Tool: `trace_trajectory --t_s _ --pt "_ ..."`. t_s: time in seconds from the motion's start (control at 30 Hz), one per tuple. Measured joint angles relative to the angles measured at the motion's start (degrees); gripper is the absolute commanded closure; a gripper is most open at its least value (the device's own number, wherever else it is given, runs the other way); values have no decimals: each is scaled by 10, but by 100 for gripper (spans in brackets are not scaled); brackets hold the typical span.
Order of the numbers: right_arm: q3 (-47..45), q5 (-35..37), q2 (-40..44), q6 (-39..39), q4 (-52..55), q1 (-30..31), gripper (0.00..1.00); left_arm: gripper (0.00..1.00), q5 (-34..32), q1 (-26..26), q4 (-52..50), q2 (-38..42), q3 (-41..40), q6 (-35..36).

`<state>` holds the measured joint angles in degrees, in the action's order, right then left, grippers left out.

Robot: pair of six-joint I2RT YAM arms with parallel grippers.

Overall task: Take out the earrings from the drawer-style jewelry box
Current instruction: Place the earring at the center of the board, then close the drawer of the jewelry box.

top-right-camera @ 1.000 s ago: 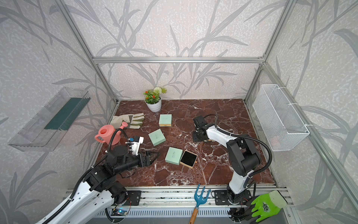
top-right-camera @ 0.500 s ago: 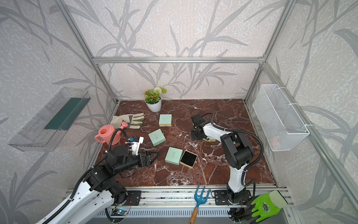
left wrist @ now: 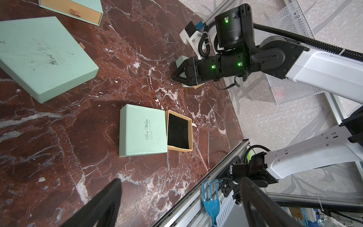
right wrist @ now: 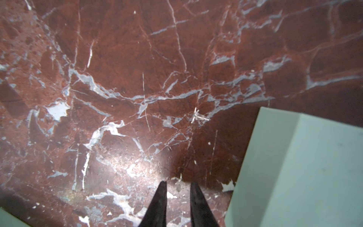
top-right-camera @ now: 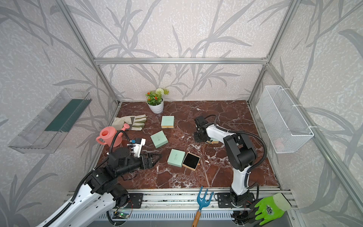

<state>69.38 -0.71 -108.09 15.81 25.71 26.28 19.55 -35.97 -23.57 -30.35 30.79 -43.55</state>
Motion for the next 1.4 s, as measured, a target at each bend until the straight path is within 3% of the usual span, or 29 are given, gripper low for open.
trace_trajectory --t_s 0.27,0.43,0.63,0.9,1.1,1.4 --pt "0 -18 12 0 1 0 66 7 0 0 0 0 0 0" --pt "-1 -41 76 0 7 0 65 7 0 0 10 -17 -4 -5" --pt "-61 -70 250 11 6 0 98 8 -14 0 65 -106 -21 -26" --pt "-255 -89 446 59 60 9 100 8 -17 10 162 -279 -20 -41" --pt "-337 -104 459 107 61 38 100 8 20 19 194 -399 24 -40" --pt "-351 -104 387 142 -9 66 100 10 77 20 252 -517 58 -50"
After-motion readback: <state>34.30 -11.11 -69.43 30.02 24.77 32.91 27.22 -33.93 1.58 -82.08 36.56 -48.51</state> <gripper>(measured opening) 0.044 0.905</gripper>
